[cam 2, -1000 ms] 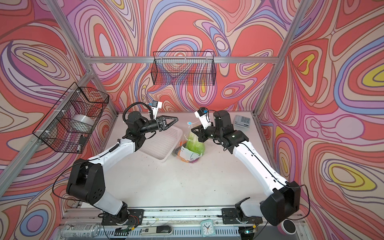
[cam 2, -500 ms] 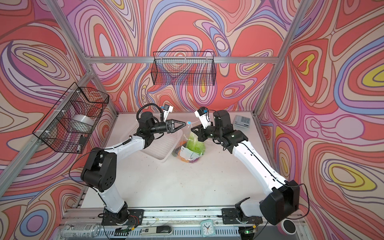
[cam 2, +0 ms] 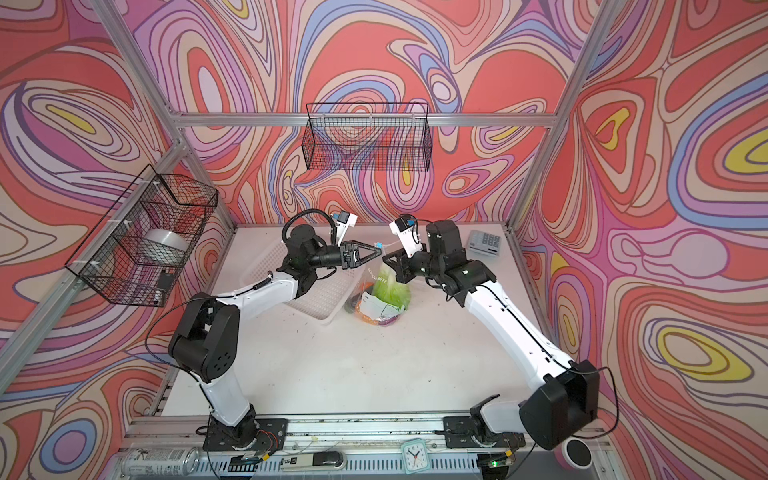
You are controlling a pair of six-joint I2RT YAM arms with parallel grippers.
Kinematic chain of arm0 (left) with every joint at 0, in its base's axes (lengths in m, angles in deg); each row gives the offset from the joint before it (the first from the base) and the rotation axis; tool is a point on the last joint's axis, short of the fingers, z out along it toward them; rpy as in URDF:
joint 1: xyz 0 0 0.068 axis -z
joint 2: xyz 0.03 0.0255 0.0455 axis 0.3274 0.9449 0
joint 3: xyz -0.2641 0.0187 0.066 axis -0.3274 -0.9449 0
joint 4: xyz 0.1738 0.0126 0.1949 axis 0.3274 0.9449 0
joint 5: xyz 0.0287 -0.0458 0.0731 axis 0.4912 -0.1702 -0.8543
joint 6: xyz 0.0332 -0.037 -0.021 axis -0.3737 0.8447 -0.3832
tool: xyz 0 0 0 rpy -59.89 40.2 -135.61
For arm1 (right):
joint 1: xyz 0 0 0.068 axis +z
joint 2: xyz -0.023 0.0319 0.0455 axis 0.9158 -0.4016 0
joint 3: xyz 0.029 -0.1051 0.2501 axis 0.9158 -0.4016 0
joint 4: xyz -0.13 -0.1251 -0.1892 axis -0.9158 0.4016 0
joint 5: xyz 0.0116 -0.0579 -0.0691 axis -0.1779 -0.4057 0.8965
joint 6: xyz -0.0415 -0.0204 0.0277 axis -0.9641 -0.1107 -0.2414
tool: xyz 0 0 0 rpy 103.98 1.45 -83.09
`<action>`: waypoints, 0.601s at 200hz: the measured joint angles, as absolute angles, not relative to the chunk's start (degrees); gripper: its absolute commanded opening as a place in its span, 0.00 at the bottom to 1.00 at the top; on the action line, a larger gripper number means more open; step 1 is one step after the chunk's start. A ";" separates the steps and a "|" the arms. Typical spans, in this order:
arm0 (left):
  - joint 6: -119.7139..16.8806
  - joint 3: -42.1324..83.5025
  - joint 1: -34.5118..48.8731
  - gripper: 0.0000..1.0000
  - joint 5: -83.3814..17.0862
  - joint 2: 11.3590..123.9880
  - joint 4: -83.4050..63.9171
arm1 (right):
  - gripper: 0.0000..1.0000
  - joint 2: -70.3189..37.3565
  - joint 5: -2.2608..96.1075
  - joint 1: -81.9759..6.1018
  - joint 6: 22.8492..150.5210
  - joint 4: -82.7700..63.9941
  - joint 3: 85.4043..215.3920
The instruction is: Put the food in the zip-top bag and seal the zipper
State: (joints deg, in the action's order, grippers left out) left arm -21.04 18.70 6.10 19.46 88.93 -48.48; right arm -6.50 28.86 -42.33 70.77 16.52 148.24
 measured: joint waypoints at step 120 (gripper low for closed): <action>-35.34 27.34 6.45 0.00 18.93 88.05 -26.43 | 0.40 -6.48 31.46 -43.03 65.56 22.09 153.18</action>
State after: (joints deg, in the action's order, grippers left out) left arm -35.34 27.34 6.45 18.93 88.05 -26.43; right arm -6.48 31.46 -43.03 65.56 22.09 153.18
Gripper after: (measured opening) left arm 0.046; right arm 0.358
